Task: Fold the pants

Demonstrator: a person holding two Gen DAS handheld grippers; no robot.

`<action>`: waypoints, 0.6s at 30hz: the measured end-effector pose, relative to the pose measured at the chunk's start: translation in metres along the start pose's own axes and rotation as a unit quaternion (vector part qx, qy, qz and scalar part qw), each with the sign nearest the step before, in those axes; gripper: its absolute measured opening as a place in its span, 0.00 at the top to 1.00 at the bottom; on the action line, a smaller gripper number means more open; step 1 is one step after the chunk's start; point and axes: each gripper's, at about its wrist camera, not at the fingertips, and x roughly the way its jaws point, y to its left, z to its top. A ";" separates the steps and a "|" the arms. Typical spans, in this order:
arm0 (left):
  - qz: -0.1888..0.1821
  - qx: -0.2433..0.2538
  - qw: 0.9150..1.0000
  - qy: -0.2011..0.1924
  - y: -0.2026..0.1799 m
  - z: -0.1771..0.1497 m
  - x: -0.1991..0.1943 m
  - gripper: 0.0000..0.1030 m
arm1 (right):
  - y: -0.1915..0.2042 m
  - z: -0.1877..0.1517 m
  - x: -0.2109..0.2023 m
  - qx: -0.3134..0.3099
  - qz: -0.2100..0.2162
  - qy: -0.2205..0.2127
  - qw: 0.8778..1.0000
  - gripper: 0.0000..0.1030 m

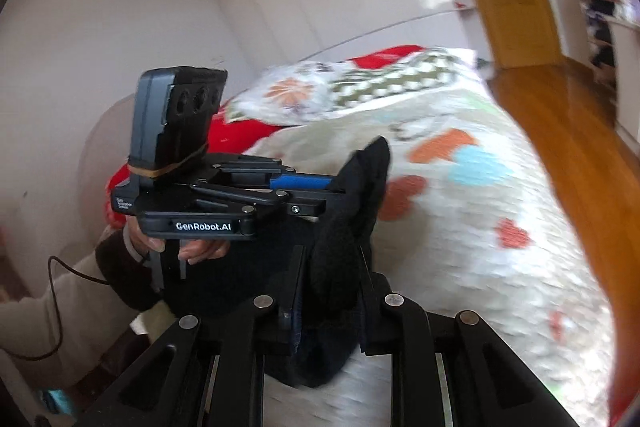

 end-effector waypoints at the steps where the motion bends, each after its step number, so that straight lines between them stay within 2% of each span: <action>1: 0.013 -0.026 1.000 -0.003 0.012 -0.013 -0.011 0.61 | 0.010 -0.001 0.012 -0.007 0.008 0.007 1.000 0.81; 2: 0.026 -0.052 0.998 -0.003 0.023 -0.026 -0.019 0.55 | 0.022 -0.004 0.027 -0.016 0.016 0.016 1.000 0.81; 5: 0.073 -0.120 0.990 -0.001 0.049 -0.065 -0.041 0.54 | 0.052 -0.026 0.086 -0.028 0.032 0.047 0.998 0.81; 6: 0.082 -0.140 0.987 -0.001 0.055 -0.075 -0.047 0.52 | 0.056 -0.034 0.104 -0.022 0.032 0.069 0.997 0.73; 8: 0.096 -0.187 0.978 -0.008 0.070 -0.095 -0.063 0.42 | 0.060 -0.052 0.139 -0.005 0.028 0.141 0.990 0.58; 10: 0.105 -0.232 0.967 -0.022 0.077 -0.114 -0.075 0.37 | 0.068 -0.056 0.129 -0.023 0.037 0.129 0.991 0.55; 12: 0.099 -0.250 0.963 -0.026 0.074 -0.122 -0.082 0.37 | 0.070 -0.050 0.103 -0.044 0.050 0.105 0.992 0.53; 14: 0.101 -0.255 0.961 -0.024 0.065 -0.130 -0.081 0.36 | 0.062 -0.042 0.078 -0.045 0.045 0.078 0.995 0.53; 16: 0.095 -0.259 0.961 -0.016 0.054 -0.135 -0.074 0.36 | 0.048 -0.035 0.063 -0.044 -0.001 0.055 0.998 0.53; 18: 0.085 -0.266 0.960 -0.007 0.045 -0.137 -0.064 0.36 | 0.033 -0.032 0.058 -0.048 -0.051 0.053 0.996 0.53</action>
